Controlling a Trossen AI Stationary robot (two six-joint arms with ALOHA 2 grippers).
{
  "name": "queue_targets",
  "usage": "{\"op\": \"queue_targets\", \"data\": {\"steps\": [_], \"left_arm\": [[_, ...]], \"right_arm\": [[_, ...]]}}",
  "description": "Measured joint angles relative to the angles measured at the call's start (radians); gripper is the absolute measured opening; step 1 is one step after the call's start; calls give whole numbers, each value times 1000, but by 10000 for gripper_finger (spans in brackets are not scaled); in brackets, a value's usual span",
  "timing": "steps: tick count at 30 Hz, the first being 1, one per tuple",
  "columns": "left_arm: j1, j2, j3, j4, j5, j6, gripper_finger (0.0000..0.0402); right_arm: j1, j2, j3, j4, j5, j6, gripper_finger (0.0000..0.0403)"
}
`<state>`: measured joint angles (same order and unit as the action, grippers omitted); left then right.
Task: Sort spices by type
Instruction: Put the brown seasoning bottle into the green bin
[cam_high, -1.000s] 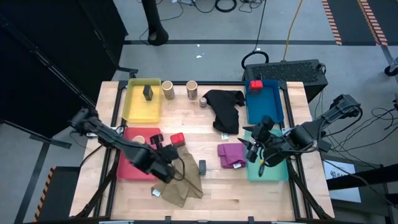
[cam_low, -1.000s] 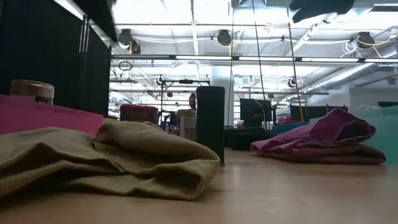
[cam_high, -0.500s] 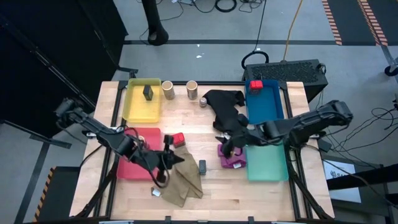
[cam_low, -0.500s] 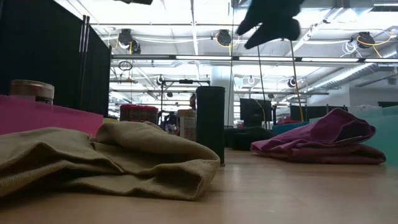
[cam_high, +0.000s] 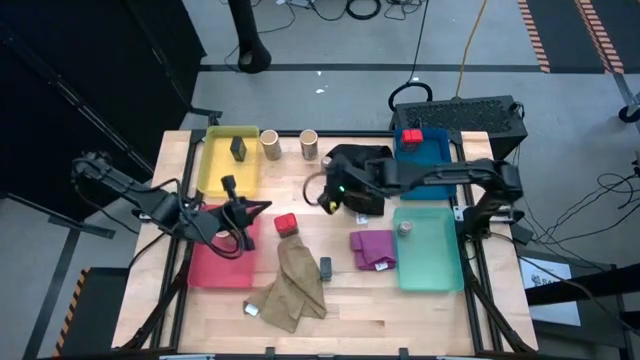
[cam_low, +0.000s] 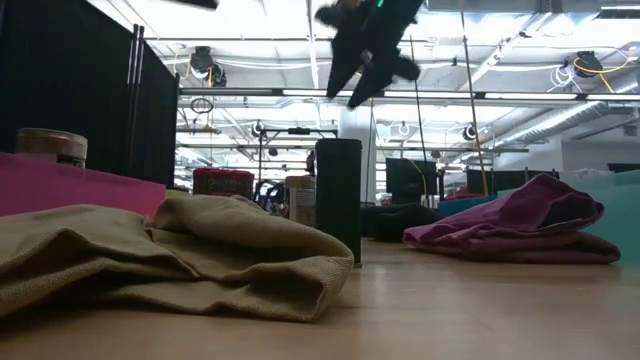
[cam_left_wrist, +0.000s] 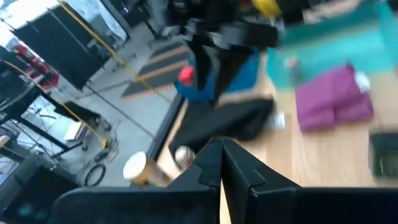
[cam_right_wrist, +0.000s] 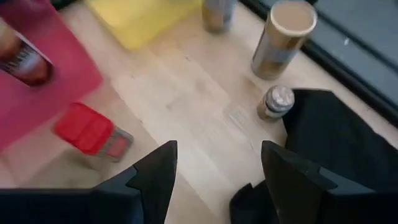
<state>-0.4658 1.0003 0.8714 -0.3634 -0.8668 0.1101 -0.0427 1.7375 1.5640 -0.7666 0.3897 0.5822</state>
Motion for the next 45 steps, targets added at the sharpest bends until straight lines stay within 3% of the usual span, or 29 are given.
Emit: {"op": "queue_targets", "data": {"steps": [5,8,11,17,23,32,45], "left_arm": [[-9,-5,-1,-125,-2,-76,8],[-9,-4,-1,-126,-2,-76,8],[-9,-4,-1,-135,-3,-77,9],[-9,-4,-2,-162,-4,-79,9],[-7,-4,-15,-163,-11,-79,9],[-6,-4,-15,-152,-36,-80,9],[-6,-4,-15,-151,-43,-80,9]], "right_arm": [[-84,75,7,19,-125,-159,215],[-122,117,7,55,-131,-360,215],[-164,153,7,124,-133,-419,215],[-266,197,8,229,-129,-352,215],[-334,197,8,221,-131,-201,219],[-335,264,8,224,-135,-153,248],[-335,374,8,279,-135,-148,251]]}}
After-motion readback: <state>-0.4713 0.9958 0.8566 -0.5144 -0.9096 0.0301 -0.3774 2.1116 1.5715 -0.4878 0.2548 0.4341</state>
